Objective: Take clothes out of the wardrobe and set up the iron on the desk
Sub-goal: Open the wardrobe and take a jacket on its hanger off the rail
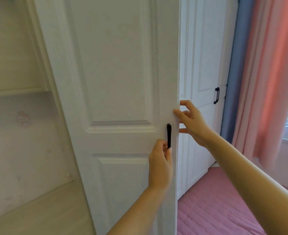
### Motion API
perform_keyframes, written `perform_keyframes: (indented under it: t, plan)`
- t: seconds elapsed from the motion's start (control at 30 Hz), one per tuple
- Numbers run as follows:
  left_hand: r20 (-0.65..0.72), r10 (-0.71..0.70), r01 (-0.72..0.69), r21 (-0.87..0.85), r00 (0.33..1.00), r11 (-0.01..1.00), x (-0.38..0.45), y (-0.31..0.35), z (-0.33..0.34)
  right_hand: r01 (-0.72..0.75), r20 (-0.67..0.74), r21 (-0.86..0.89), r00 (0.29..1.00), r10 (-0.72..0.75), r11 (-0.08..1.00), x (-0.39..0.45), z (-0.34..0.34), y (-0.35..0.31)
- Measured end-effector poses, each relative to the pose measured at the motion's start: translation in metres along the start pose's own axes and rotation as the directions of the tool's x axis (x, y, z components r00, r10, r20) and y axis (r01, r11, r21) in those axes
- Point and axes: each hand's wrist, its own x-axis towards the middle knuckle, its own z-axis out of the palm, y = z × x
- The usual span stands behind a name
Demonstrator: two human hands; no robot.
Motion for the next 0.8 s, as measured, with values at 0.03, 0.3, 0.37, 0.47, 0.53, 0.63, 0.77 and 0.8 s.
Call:
perform_keyframes:
  t: [0.03,0.3,0.37,0.47,0.53,0.63,0.77,0.8]
  plan:
    - [-0.001,0.015,-0.015,0.003,1.0,1.0,-0.008,0.004,-0.006,0.01,-0.003,-0.006,1.0,-0.01,1.0,-0.01,0.001,-0.005]
    - [-0.069,0.061,-0.058,0.039,0.996,0.998,-0.082,0.038,-0.067,0.082,0.015,-0.124,0.997,-0.08,0.989,-0.092,0.024,-0.052]
    - [-0.103,0.041,-0.037,0.042,0.994,0.998,-0.099,0.045,-0.084,0.107,0.047,-0.152,0.994,-0.101,0.982,-0.11,0.034,-0.063]
    - [-0.136,-0.008,0.011,0.027,0.991,1.0,-0.123,0.057,-0.111,0.113,0.085,-0.177,0.992,-0.099,0.978,-0.133,0.053,-0.082]
    - [-0.142,-0.032,0.039,0.044,0.989,0.998,-0.136,0.061,-0.129,0.115,0.098,-0.179,0.99,-0.099,0.977,-0.147,0.069,-0.094]
    - [-0.158,-0.032,0.046,0.085,0.987,0.995,-0.149,0.063,-0.152,0.117,0.142,-0.169,0.985,-0.093,0.979,-0.165,0.091,-0.113]
    - [-0.183,-0.067,0.085,0.09,0.981,0.992,-0.161,0.064,-0.179,0.125,0.252,-0.132,0.964,-0.089,0.983,-0.182,0.112,-0.133]
    - [-0.181,-0.075,0.093,0.092,0.981,0.991,-0.163,0.064,-0.184,0.139,0.282,-0.134,0.954,-0.097,0.981,-0.185,0.116,-0.136]
